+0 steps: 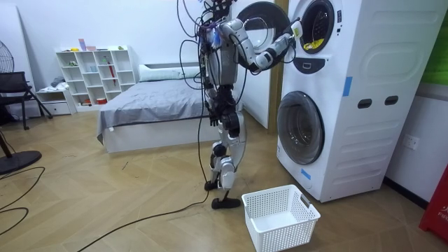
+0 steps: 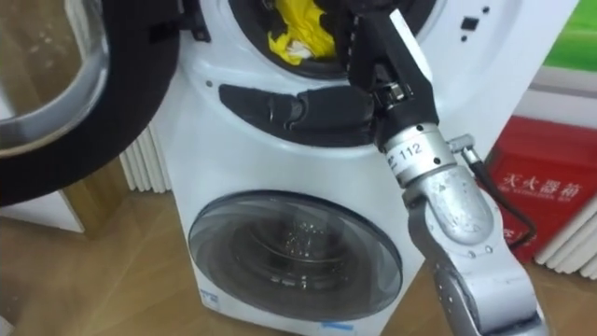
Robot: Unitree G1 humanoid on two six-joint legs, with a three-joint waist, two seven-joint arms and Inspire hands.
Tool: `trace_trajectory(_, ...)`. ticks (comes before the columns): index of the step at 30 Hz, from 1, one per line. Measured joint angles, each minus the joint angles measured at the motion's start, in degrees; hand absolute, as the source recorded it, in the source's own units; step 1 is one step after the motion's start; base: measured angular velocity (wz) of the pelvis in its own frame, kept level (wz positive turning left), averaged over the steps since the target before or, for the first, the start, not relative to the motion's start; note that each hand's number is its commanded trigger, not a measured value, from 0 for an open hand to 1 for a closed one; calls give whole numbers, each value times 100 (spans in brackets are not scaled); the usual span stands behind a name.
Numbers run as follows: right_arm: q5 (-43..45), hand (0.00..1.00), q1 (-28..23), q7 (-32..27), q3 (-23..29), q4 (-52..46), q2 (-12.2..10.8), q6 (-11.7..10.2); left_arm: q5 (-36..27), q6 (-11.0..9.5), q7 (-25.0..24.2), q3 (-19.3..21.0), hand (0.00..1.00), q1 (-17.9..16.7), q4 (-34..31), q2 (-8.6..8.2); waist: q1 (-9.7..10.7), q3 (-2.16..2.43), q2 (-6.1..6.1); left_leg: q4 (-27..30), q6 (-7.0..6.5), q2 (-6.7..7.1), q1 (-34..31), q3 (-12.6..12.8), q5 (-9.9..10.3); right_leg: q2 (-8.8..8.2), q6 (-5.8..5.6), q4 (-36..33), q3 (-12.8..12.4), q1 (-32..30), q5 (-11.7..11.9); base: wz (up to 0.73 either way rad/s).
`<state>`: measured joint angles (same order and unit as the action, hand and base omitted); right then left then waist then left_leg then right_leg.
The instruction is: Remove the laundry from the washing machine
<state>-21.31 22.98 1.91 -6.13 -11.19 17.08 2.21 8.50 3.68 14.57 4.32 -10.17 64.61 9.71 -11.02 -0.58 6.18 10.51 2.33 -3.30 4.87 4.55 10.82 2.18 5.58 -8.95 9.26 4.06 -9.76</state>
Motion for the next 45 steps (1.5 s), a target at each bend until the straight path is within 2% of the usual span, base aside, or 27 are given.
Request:
trace_trajectory(4, 22, 0, -10, -33, -56, 15, -40, -21, 75, 8, -10, 1, 0, -139, 85, 29, -50, -17, 2, 1053, 51, -108, -319, -4, 304, 22, 59, -320, -60, 1, -225, -8)
trace_trajectory(6, -6, 0, -9, -80, -103, 134, -37, -132, 76, 30, -47, 10, 0, -248, 86, 43, -39, -21, 3, 1526, 65, -171, -462, 2, 332, 32, 98, -441, -108, 33, -290, -10)
trace_trajectory(7, 20, 0, -10, -163, -129, 209, -38, -153, 75, 76, -81, 15, 0, -271, 71, 44, -42, -49, -39, 1870, 77, -222, -602, 7, 351, 59, 127, -465, -142, 105, -308, -8)
trace_trajectory(9, -8, 0, -18, -251, -147, 322, -27, -177, 77, 86, -140, 8, 0, -283, 57, 43, -11, -61, -72, 2262, 100, -217, -948, -3, 391, 96, 180, -514, -215, 133, -401, 10)
trace_trajectory(11, -48, 0, -20, -349, -144, 439, 4, -183, 138, 89, -168, 7, 0, -281, 23, 32, -21, -55, -75, 2033, 118, -169, -1363, -16, 378, 77, 193, -568, -247, 93, -470, 0)
trace_trajectory(12, -34, 0, -21, -384, -147, 456, -8, -183, 138, 92, -168, 9, 0, -288, 1, 29, -50, -45, -81, 1656, 118, -112, -1649, -64, 303, 80, 184, -574, -283, 108, -500, -22)
trace_trajectory(13, -41, 0, -21, -367, -150, 456, -11, -176, 138, 93, -167, 28, 0, -324, -38, 39, -58, -39, -93, 1226, 84, -99, -1875, -16, -59, 71, 148, -570, -280, 118, -527, -27)
trace_trajectory(14, -41, 0, -25, -359, -156, 456, -24, -156, 137, 88, -167, 56, 0, -371, -55, 45, -67, -22, -103, 1070, 67, -102, -1935, 0, -278, 52, 127, -569, -270, 137, -545, -27)
trace_trajectory(15, -71, 0, -26, -365, -157, 454, -20, -153, 133, 91, -171, 118, 0, -423, -54, 56, -50, 9, -84, 814, 30, -90, -1929, 3, -680, 38, 87, -558, -316, 202, -612, -15)
trace_trajectory(16, -99, 0, -27, -384, -155, 455, 13, -157, 132, 91, -177, 119, 0, -424, -55, 88, 17, 60, -18, 684, -110, -14, -1871, 22, -932, -7, 24, -542, -323, 224, -674, 0)
trace_trajectory(18, -102, 0, -90, -382, -156, 450, 64, -158, 129, 76, -181, 119, 0, -359, -53, 95, 48, 110, 89, 685, -198, 128, -1753, 87, -934, -152, -50, -403, -286, 332, -687, 0)
trace_trajectory(20, -102, 0, -132, -392, -156, 449, 77, -157, 128, 69, -182, 117, 0, -281, -49, 88, 139, 135, 129, 772, -271, 246, -1718, 112, -810, -293, -156, -379, -208, 449, -703, 6)
trace_trajectory(22, -110, 0, -191, -491, -157, 427, 110, -157, 120, 62, -183, 112, 0, -141, -51, 91, 146, 23, 11, 1225, -350, 323, -1727, 164, -515, -421, -291, -427, -334, 678, -742, -9)
trace_trajectory(23, -110, 0, -200, -501, -155, 397, 119, -157, 122, 57, -187, 111, 0, -136, -52, 85, 128, 12, -25, 1241, -353, 385, -1743, 199, -410, -445, -339, -457, -394, 708, -770, -21)
trace_trajectory(24, -143, 0, -287, -495, -136, 266, 139, -204, 121, 63, -200, 109, 0, -71, -56, 88, 209, 69, -22, 1126, -391, 467, -1685, 153, -322, -556, -478, -535, -432, 694, -860, 6)
trace_trajectory(25, -144, 0, -344, -482, -135, 39, 181, -216, 124, 65, -238, 104, 0, -3, -56, 87, 313, 50, 13, 997, -441, 580, -1524, 176, -323, -689, -600, -742, -380, 629, -934, 14)
trace_trajectory(27, -86, 0, -425, -554, -146, -133, 168, -217, 124, 98, -244, 112, 0, 110, -61, 115, 319, 5, 84, 958, -515, 695, -1371, 276, -288, -867, -689, -1164, -229, 490, -983, -6)
trace_trajectory(30, 178, 0, -695, -489, -163, -354, 157, -320, 175, 129, -317, 113, 0, 231, -217, 161, 487, -26, 79, 989, -646, 731, -1215, 421, -73, -1004, -844, -1866, -45, 318, -896, -13)
trace_trajectory(32, 411, 0, -741, -490, -150, -372, 127, -411, 239, 174, -430, 104, 0, 406, -497, 189, 626, -46, -10, 1012, -686, 688, -1204, 305, 37, -940, -987, -2277, -41, 66, -771, -1)
trace_trajectory(33, 540, 0, -755, -489, -132, -321, 133, -388, 243, 173, -491, 40, 0, 551, -598, 198, 691, -47, -174, 955, -718, 658, -1158, 79, 66, -867, -941, -2412, -64, -72, -738, -16)
trace_trajectory(34, 593, 0, -747, -465, -132, -310, 141, -306, 235, 160, -535, -37, 0, 645, -676, 203, 644, -25, -335, 855, -722, 557, -1119, 57, 62, -760, -856, -2151, -155, -209, -903, -26)
trace_trajectory(36, 638, 0, -708, -435, -124, -313, 142, -152, 236, 113, -618, -73, 0, 781, -793, 223, 655, -28, -459, 702, -747, 498, -1005, 37, -14, -612, -791, -1403, -135, -380, -936, -15)
trace_trajectory(38, 691, 0, -671, -452, -116, -305, 150, -12, 231, 69, -657, -135, 0, 803, -857, 251, 662, -17, -453, 617, -757, 526, -884, 16, -50, -519, -724, -758, -229, -521, -486, 16)
trace_trajectory(39, 637, 0, -666, -472, -115, -303, 168, 44, 219, 81, -674, -186, 0, 757, -851, 259, 680, -4, -440, 585, -756, 570, -795, -24, -53, -504, -625, -668, -265, -524, -21, 27)
trace_trajectory(40, 536, 0, -667, -473, -118, -294, 180, 94, 200, 109, -699, -231, 0, 648, -869, 255, 670, 90, -467, 500, -745, 588, -718, -70, -61, -483, -618, -535, -193, -446, -3, 25)
trace_trajectory(41, 498, 0, -667, -471, -117, -298, 181, 107, 171, 126, -718, -228, 0, 570, -881, 257, 674, 126, -471, 479, -740, 587, -712, -102, -65, -468, -609, -447, -139, -399, 30, 20)
trace_trajectory(45, 381, 0, -682, -301, -123, -384, 182, 100, 105, 304, -755, -216, 0, 349, -886, 282, 774, 118, -457, 340, -692, 581, -685, -190, -141, -436, -556, -256, -54, -288, 128, 6)
